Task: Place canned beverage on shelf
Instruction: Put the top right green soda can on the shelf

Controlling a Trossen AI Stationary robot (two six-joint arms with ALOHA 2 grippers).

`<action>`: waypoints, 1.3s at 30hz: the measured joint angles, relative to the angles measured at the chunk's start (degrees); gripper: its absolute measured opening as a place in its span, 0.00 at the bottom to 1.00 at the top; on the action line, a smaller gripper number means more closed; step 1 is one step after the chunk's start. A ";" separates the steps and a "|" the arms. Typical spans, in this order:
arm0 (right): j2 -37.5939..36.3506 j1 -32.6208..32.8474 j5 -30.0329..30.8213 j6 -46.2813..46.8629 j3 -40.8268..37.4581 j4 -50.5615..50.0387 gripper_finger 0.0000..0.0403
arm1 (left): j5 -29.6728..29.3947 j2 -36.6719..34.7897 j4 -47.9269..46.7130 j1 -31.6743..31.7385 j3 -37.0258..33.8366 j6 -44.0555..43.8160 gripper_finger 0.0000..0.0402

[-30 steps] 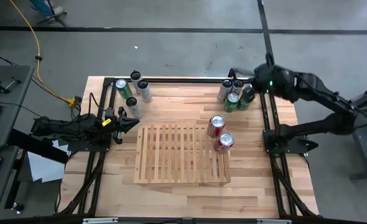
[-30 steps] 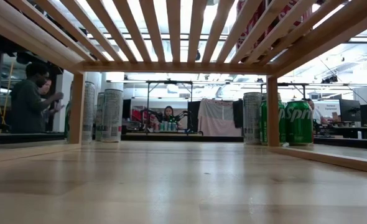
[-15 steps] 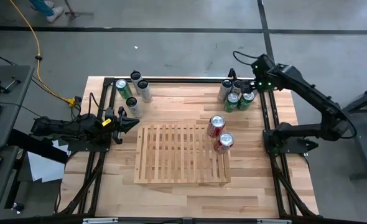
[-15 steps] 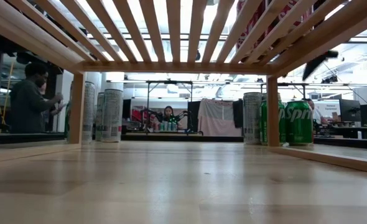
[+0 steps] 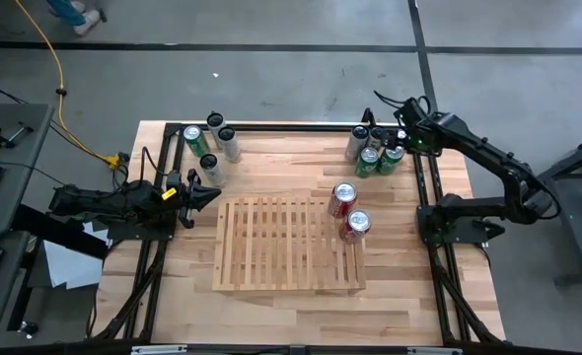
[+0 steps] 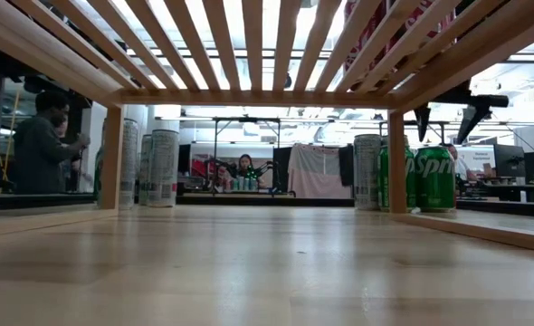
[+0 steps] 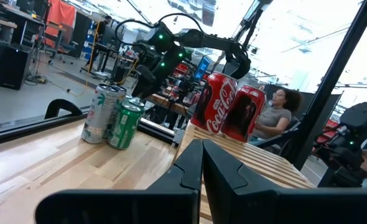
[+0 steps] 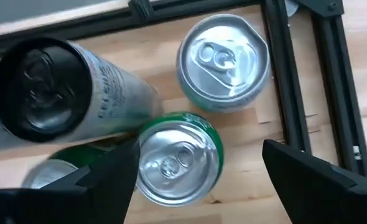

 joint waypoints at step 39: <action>10.83 0.07 -1.88 -3.07 0.11 2.42 0.68 | 0.00 0.01 -0.02 0.00 0.00 0.00 0.01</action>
